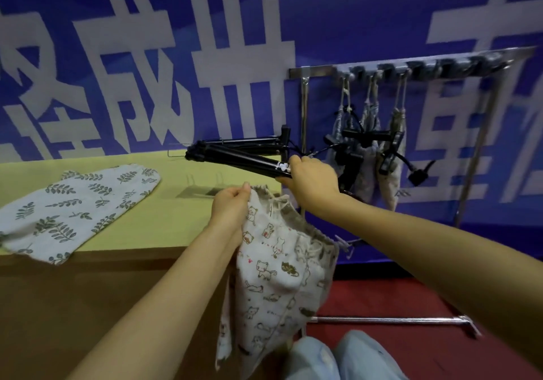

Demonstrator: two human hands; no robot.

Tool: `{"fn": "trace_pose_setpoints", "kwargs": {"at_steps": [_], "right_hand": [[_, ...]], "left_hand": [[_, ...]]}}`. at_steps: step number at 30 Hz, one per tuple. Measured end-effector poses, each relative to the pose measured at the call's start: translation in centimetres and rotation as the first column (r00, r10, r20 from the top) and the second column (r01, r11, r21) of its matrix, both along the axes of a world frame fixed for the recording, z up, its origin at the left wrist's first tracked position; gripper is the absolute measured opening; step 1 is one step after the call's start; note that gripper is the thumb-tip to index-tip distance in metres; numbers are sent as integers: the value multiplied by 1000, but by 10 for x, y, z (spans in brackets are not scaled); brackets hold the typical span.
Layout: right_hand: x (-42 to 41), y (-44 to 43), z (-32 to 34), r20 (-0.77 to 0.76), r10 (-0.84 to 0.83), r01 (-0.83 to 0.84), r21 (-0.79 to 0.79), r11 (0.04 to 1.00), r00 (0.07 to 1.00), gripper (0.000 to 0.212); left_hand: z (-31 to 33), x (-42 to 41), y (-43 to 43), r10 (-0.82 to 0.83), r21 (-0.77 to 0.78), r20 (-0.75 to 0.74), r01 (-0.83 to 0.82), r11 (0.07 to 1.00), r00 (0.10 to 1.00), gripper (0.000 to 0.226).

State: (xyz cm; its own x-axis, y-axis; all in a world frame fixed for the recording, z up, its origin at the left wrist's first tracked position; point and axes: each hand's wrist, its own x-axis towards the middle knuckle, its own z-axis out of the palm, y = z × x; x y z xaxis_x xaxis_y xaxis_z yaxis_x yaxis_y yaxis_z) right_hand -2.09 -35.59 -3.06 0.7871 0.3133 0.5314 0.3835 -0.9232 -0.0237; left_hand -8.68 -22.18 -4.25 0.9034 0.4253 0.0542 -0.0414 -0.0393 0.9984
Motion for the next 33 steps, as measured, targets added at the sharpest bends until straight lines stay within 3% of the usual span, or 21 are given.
{"fn": "trace_pose_setpoints", "kwargs": {"at_steps": [3,6,9,13,17,19,20,22,24,26,28,29,31,33], "right_hand": [[-16,-24,4,29,-1,0,32,999,1000,46],[-32,-45,9,93,27,-30,38,999,995,46],[-42,-57,7,160,96,-104,41,994,982,48],[-46,-60,-1,261,136,-154,50,987,956,46],[-65,-50,-3,316,336,-412,219,884,888,38],[-82,-41,-9,334,418,-522,342,781,845,19],[-90,-38,-14,272,433,-511,476,716,860,12],[-99,-33,-19,3,504,-286,826,485,864,18],[-92,-32,-23,-164,663,109,986,124,731,32],[-83,-30,-21,-92,736,324,929,-179,671,38],[-77,-29,-17,14,702,351,859,-373,712,37],[-76,-28,-14,53,682,348,830,-436,729,36],[-75,-27,-10,111,663,348,781,-519,740,36],[-71,-28,-6,133,653,348,757,-552,746,41]], "left_hand": [[13,-7,-16,-97,-103,-52,92,990,994,26],[23,-9,-23,-132,-184,-94,113,976,987,61],[28,-7,-26,-258,-377,-98,204,903,961,101],[26,-6,-28,-306,-530,-45,237,814,951,84],[9,6,-36,-218,-555,-47,156,817,975,99],[8,7,-39,-138,-551,-94,64,832,986,99],[9,6,-40,-141,-561,-98,62,825,985,96],[8,9,-42,-185,-588,-100,92,803,978,87],[5,9,-44,-264,-611,-104,148,778,959,89],[5,3,-47,-340,-611,-68,231,757,938,94],[7,0,-50,-360,-595,-3,288,750,933,98],[7,0,-51,-349,-564,23,300,769,937,94],[11,-2,-56,-272,-449,56,268,852,961,63],[13,-6,-59,-248,-328,60,254,910,967,40]]}}
